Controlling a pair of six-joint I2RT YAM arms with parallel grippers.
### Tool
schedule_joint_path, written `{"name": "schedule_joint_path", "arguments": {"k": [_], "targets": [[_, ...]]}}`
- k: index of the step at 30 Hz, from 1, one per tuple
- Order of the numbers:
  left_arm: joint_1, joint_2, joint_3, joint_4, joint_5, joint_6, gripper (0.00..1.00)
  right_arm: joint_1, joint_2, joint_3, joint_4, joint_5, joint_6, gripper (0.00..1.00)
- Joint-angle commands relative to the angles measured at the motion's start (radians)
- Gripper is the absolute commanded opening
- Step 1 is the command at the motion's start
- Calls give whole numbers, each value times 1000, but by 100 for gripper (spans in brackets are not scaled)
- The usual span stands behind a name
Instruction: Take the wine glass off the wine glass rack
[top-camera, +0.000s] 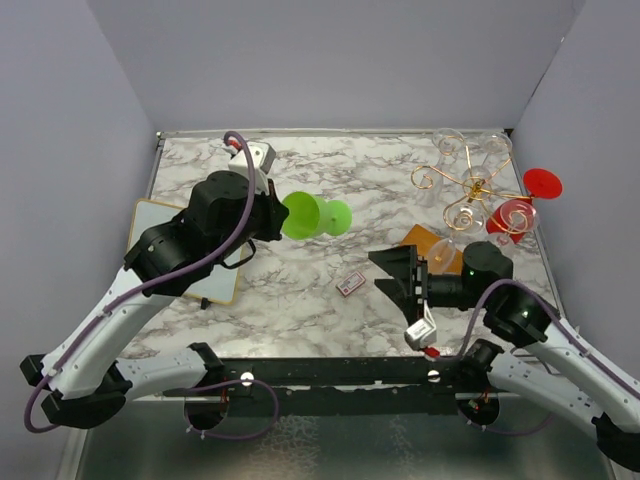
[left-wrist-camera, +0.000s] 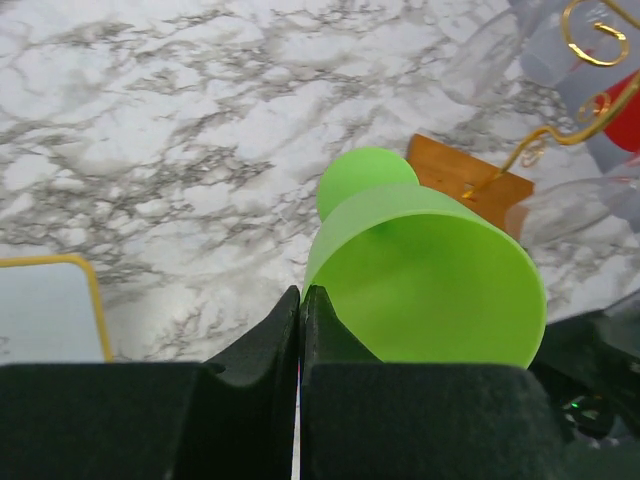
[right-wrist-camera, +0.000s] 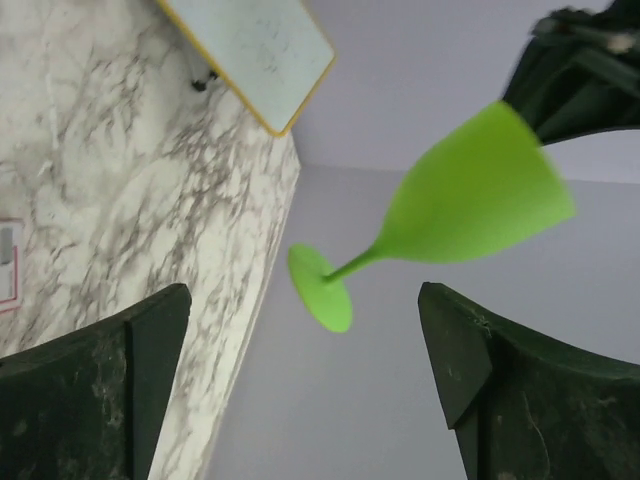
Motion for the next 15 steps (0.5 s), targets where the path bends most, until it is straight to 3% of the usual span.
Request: {"name": "schedule_joint_path", "arguments": {"k": [1, 5, 7, 10, 15], "targets": [[5, 55, 48, -67, -165, 120, 0, 9, -26, 95, -73, -215, 278, 100], [55, 171, 78, -60, -197, 191, 0, 9, -42, 154, -97, -340, 484, 99], [126, 236, 114, -41, -115, 201, 0, 9, -54, 174, -40, -346, 671, 99], [257, 320, 142, 34, 48, 206, 0, 9, -78, 180, 132, -246, 974, 100], [341, 484, 215, 112, 9, 204, 0, 9, -50, 276, 218, -19, 1264, 100]]}}
